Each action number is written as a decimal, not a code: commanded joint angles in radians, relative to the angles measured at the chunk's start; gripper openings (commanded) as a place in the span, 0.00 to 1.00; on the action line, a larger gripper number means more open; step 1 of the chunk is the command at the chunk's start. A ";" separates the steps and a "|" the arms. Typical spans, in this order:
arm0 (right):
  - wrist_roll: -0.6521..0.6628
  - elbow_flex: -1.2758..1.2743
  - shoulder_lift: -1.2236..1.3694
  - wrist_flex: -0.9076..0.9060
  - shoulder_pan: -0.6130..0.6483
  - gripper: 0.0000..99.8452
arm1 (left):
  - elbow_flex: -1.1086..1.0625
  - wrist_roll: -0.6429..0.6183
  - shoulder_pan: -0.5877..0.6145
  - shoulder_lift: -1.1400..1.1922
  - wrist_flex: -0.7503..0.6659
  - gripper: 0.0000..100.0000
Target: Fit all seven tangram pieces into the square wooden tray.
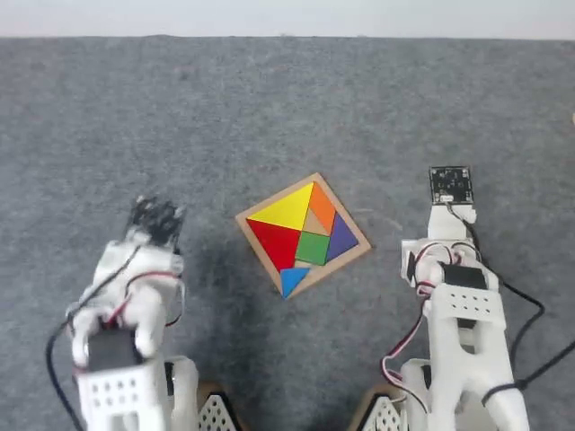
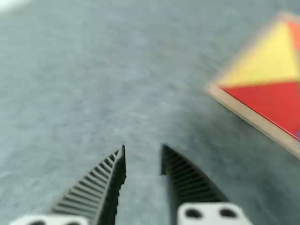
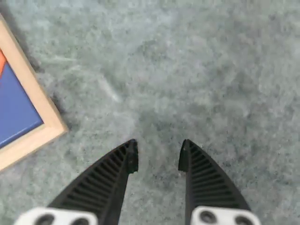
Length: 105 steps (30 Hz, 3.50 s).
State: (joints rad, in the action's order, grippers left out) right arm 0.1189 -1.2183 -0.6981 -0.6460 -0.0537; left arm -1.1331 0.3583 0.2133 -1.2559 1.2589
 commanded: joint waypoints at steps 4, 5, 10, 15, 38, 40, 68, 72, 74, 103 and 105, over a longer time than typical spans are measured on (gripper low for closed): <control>0.018 0.005 -0.025 0.025 -0.018 0.15 | 0.271 0.014 -0.367 0.259 0.138 0.18; 0.021 0.005 -0.025 0.025 -0.018 0.15 | 0.268 0.011 -0.422 0.253 0.141 0.18; 0.018 0.003 -0.025 0.025 -0.035 0.15 | 0.137 0.009 -0.557 0.261 0.009 0.18; 0.021 0.003 -0.025 0.025 -0.031 0.15 | 0.024 0.015 -0.572 0.371 -0.189 0.18; 0.023 0.003 -0.025 0.024 -0.030 0.15 | 0.065 -0.026 -0.629 0.792 -0.463 0.18; 0.023 0.003 -0.025 0.024 -0.030 0.15 | 0.084 -0.025 -0.631 0.829 -0.468 0.18; 0.023 -0.008 -0.028 0.025 -0.004 0.15 | 0.151 0.008 -0.543 0.738 -0.393 0.18; 0.023 -0.008 -0.030 0.025 -0.004 0.15 | 0.085 0.023 -0.545 0.738 -0.450 0.18; 0.023 -0.008 -0.031 0.025 -0.004 0.15 | 0.054 0.023 -0.552 0.738 -0.476 0.18; -0.018 -0.178 -0.426 0.004 -0.021 0.15 | -0.199 -0.195 -0.321 0.180 -0.614 0.18; -0.023 -0.204 -0.532 -0.051 -0.016 0.15 | -0.243 -0.245 -0.285 0.091 -0.614 0.18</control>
State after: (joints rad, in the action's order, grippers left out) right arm 0.1112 -1.4116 -1.0725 -0.6475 -0.0644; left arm -1.3418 0.1834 -0.1197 -1.0211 0.6743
